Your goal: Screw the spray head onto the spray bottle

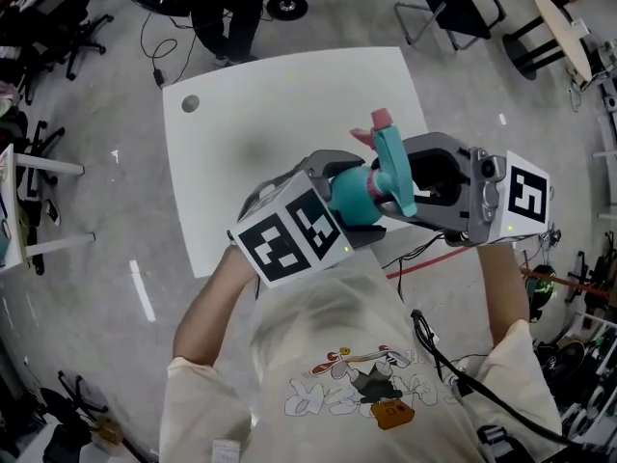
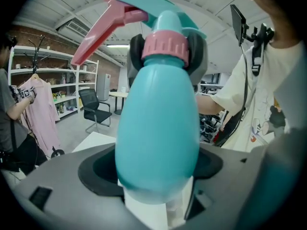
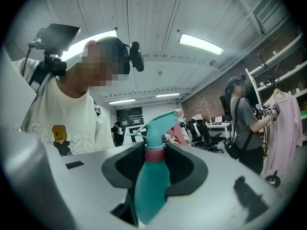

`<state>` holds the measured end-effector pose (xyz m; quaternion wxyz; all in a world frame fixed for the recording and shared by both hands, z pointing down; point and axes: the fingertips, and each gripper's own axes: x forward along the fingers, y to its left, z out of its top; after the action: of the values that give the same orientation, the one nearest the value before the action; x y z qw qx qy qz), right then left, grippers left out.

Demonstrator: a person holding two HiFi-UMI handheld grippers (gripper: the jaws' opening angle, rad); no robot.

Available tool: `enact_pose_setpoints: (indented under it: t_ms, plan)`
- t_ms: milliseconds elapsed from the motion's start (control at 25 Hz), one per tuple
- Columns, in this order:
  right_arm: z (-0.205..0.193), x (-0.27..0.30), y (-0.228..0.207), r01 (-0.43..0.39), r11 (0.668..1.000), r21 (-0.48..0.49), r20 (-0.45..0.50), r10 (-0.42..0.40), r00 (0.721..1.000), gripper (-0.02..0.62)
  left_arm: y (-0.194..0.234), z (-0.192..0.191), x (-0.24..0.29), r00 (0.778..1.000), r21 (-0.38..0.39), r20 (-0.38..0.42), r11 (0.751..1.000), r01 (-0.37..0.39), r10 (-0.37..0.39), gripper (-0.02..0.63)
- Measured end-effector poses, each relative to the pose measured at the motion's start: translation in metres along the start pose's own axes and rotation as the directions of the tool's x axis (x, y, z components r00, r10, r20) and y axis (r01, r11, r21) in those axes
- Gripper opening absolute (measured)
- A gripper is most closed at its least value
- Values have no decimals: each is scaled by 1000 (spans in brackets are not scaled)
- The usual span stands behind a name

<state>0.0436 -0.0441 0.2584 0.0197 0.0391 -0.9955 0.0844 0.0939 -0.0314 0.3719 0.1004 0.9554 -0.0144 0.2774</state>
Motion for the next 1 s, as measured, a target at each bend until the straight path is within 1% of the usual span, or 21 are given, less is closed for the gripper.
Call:
enact_pose_setpoints:
  t_ms: [160,280,360,480,640,760,880,960,1000]
  plan:
    - [-10,5,-10,60,998,-32,-36,-61,997,135,14,-8,3,996,-51,20,995,-86,87,408]
    - [-13,6,-23,156,986,-56,-68,-159,985,135,30,-8,5,985,-108,32,980,-168,172,408]
    - [-14,9,-34,234,969,-79,-91,-240,966,135,44,-9,5,966,-143,33,958,-248,255,408]
    - [-14,16,-47,336,934,-117,-97,-348,933,135,64,-10,1,930,-192,47,917,-348,363,408]
    - [-10,19,-56,437,889,-140,-73,-449,891,135,81,-7,-7,876,-223,49,860,-459,480,408]
    - [-7,17,-58,492,858,-147,-58,-504,862,135,87,-5,-9,842,-235,40,824,-516,538,408]
    - [-7,20,-60,549,819,-170,-64,-565,823,135,91,-9,-14,814,-238,26,795,-559,580,408]
    - [-6,22,-60,576,797,-184,-60,-594,802,135,91,-11,-15,807,-247,21,786,-567,590,408]
    - [-5,23,-60,586,788,-189,-51,-604,795,135,91,-11,-15,809,-253,21,786,-564,587,408]
